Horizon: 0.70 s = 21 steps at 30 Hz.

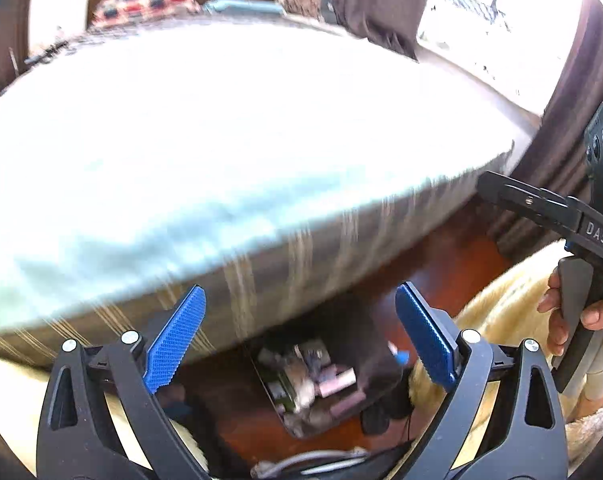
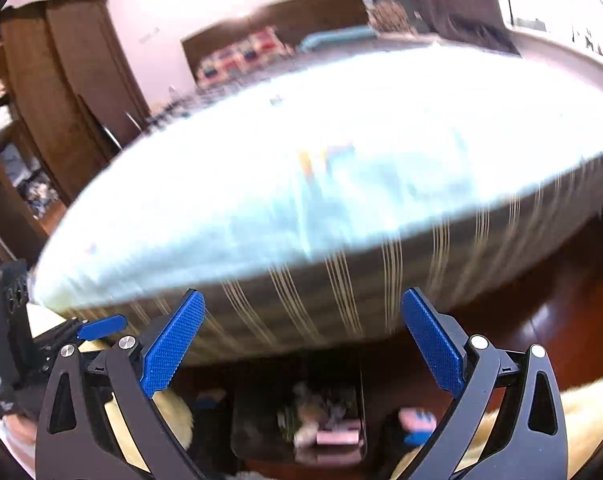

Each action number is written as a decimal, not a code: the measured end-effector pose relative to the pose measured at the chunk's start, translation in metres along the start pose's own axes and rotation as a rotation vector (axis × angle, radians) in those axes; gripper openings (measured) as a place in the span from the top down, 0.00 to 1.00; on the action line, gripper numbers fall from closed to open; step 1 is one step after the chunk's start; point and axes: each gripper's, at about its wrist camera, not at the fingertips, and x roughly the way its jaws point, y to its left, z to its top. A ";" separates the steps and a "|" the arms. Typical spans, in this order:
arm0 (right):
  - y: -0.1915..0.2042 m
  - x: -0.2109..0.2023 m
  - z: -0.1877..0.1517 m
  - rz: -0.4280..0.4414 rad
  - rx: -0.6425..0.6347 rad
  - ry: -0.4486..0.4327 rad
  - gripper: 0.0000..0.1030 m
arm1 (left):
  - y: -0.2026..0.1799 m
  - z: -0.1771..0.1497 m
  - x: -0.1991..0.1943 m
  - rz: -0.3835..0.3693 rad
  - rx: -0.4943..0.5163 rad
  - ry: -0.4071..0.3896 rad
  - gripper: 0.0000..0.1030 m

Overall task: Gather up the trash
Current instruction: 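Raise both grippers back up over the bed, then grasp the white tape roll with the right gripper while the left grasps the yellow-capped tube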

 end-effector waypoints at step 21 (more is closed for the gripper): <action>0.027 0.164 0.171 -0.009 -0.020 0.104 0.12 | 0.081 0.192 0.050 0.189 0.007 -0.042 0.17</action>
